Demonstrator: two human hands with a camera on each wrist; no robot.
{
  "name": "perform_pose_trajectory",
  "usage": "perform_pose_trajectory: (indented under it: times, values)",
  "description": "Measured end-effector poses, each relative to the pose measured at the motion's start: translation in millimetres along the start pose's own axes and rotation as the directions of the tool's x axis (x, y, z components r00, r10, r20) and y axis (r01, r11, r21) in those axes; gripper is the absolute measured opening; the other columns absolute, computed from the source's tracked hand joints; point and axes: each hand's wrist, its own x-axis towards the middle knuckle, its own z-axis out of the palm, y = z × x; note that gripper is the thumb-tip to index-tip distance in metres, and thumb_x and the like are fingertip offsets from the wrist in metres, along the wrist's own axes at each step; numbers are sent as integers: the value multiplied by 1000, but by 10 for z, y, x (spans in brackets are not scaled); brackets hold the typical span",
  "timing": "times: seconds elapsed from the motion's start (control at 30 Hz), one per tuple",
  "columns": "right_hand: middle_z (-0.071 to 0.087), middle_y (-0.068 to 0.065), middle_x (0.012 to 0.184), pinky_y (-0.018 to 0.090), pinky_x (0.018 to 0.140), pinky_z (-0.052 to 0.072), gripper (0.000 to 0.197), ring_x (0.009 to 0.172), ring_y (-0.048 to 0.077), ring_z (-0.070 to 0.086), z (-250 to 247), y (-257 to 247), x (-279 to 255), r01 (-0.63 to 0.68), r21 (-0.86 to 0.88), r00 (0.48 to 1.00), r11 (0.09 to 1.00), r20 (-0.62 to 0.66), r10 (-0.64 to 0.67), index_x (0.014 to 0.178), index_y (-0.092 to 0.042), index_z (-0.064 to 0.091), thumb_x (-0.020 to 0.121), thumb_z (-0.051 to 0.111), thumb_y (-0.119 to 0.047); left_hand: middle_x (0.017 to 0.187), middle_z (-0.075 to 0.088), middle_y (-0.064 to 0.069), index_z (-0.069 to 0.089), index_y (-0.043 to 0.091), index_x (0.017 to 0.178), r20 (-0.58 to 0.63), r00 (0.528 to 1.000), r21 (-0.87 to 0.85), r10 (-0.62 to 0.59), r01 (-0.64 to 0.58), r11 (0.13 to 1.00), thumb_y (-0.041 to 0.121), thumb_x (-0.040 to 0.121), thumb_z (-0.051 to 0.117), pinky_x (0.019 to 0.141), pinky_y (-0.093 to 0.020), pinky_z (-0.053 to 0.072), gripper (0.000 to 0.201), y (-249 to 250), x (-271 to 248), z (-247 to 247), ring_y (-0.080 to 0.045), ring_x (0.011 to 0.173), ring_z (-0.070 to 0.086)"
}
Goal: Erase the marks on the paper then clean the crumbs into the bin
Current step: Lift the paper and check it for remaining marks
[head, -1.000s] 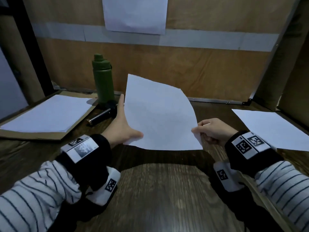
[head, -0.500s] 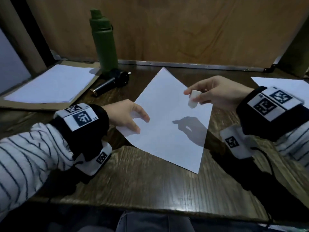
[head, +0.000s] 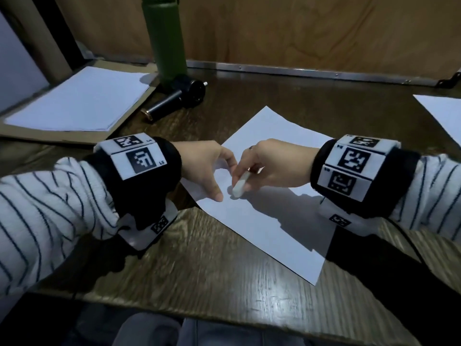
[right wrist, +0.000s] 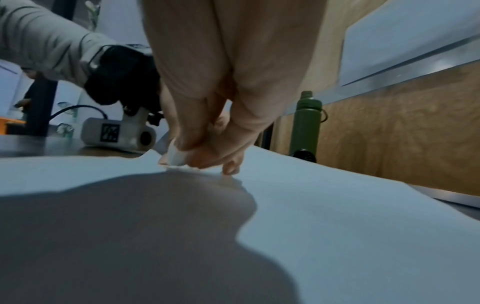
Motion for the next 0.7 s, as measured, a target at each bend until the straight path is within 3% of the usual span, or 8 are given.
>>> perform_pose_trajectory:
  times: [0.07,0.2,0.33,0.4,0.47,0.57,0.63,0.7]
  values:
    - [67,-2,93,27,85,47,21,83,12,55,41,-39,33,83,-23,996,996,-11,-83,101,-21,72,82,66,-29,115,63,9,58,23,111,14,999,-18,32,-32,999,22,64,85,102,-33,42,53,-10,8,0,-12,111,55]
    - [51,-2,87,23,77,41,22,80,13,46,69,-56,6,193,-105,980,976,66,-187,106,-20,71,88,59,-23,112,64,5,57,24,107,1,999,22,33,-33,999,23,65,84,97,-31,44,50,-26,25,5,-14,106,56]
    - [40,-11,74,7,65,31,21,69,3,43,13,-9,-95,255,-145,952,956,209,-222,104,-20,72,89,58,-19,112,60,5,53,27,117,13,1000,52,4,-4,999,27,67,83,88,-31,45,57,-19,50,28,-17,104,55]
    - [40,-13,73,8,65,32,20,70,2,43,-20,-20,-90,241,-174,949,955,247,-195,102,-20,73,88,58,-18,113,59,5,53,26,117,13,1000,56,7,-8,998,26,67,83,88,-31,45,58,-9,53,35,-17,105,54]
    - [43,-11,75,15,69,36,19,74,9,42,-9,-58,-51,240,-157,961,958,180,-211,99,-18,73,88,57,-14,113,60,5,53,24,112,11,1000,61,23,-24,998,26,67,83,90,-31,46,55,-6,60,32,-17,105,55]
    - [38,-13,76,8,68,32,20,70,5,40,62,-98,-73,240,-123,968,963,99,-229,99,-15,72,89,56,-11,107,60,6,50,26,105,9,1000,66,23,-24,998,25,68,82,82,-27,43,49,-9,69,31,-15,101,55]
    - [36,-14,72,10,66,34,19,65,0,39,68,-48,-160,185,-115,975,976,146,-167,102,-11,70,90,56,-14,108,57,7,50,25,111,17,1000,66,11,-12,998,25,69,82,79,-26,41,53,-5,75,36,-15,100,52]
    - [39,-12,73,20,72,39,19,66,5,41,40,-34,-240,133,-106,966,985,238,-105,103,-7,68,90,55,-13,108,53,6,50,25,116,17,1000,77,6,-7,997,25,70,81,77,-25,39,56,-2,74,36,-15,98,50]
